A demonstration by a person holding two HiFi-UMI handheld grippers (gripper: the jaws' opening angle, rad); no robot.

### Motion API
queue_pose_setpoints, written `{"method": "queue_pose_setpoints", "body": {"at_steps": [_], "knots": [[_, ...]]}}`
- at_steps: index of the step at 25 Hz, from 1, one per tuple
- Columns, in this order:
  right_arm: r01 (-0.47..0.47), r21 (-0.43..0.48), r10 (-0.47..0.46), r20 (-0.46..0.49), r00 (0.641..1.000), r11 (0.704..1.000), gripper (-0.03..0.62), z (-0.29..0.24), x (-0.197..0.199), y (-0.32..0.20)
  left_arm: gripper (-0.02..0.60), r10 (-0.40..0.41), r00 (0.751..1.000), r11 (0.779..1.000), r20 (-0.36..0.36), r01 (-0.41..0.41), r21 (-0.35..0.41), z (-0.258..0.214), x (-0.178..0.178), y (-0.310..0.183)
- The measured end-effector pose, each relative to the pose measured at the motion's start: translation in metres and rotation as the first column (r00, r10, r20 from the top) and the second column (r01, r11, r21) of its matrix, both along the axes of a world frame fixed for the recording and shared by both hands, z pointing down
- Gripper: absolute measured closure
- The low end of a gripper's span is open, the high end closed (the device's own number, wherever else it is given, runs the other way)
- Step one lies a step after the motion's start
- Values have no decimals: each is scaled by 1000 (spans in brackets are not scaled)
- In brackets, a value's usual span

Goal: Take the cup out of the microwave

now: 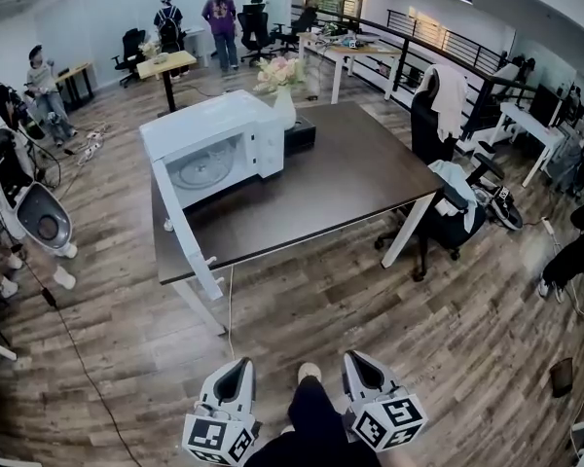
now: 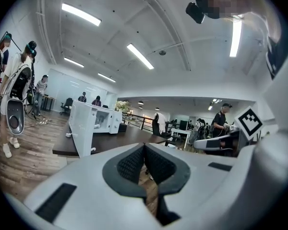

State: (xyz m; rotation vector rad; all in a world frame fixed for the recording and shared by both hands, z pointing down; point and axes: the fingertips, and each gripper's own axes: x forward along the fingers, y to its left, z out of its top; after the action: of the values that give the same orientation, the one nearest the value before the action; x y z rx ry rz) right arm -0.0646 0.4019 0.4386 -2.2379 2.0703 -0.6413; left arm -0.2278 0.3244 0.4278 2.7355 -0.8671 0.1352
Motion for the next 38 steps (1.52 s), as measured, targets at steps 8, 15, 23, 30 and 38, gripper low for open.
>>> {"method": "queue_pose_setpoints", "body": {"at_steps": [8,15,23,30,38], "knots": [[13,-15,-13,-6,1000,1000,600,-1,72,-92,577,3,1000,1000,-11,-3,6,-7,77,-91],[61,-12,-61,-23,998,998,600,-1,130,-184,577,-9,1000,1000,-7,9,27,-13,140,-167],[112,-14,-113,-1,994,994,600,10,170,-237,577,-71,997,997,-5,71,31,-8,177,-214],[123,-28,-122,53,991,992,600,17,179,-251,577,-98,994,995,38,98,6,-3,188,-229],[106,-54,-101,87,991,993,600,32,197,-273,577,-108,991,994,81,108,3,5,201,-260]]}}
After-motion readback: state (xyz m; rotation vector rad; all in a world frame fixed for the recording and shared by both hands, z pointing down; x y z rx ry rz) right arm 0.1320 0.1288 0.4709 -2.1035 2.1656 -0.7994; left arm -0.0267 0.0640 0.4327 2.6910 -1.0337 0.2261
